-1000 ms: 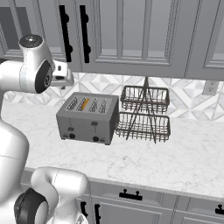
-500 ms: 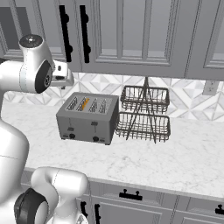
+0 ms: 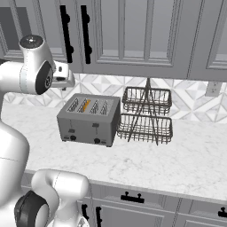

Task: Start the toaster. Once the lever pops up, take the bread to the plate on the dining counter.

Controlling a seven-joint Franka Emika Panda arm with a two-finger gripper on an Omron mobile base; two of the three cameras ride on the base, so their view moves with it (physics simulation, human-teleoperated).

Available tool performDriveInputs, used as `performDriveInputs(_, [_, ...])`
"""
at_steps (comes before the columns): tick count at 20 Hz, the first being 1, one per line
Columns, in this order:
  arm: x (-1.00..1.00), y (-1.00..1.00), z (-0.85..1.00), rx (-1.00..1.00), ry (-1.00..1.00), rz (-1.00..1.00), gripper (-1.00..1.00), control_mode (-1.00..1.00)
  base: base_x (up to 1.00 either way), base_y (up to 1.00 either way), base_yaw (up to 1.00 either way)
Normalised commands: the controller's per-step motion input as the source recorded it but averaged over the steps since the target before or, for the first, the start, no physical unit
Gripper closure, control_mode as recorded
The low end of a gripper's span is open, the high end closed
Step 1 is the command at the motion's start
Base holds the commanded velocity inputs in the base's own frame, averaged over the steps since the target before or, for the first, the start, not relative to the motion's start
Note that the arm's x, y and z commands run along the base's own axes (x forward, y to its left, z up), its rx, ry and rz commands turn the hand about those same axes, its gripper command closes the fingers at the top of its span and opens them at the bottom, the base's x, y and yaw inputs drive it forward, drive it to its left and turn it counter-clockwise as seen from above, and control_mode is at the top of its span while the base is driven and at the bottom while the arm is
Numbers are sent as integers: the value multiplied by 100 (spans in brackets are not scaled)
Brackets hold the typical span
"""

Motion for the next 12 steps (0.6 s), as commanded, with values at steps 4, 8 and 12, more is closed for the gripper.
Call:
performDriveInputs(4, [0,0,0,0,0,0,-100,-100,0,0,0])
performDriveInputs(8, [0,0,0,0,0,0,-100,-100,0,0,0])
performDriveInputs(12, [0,0,0,0,0,0,-100,-100,0,0,0])
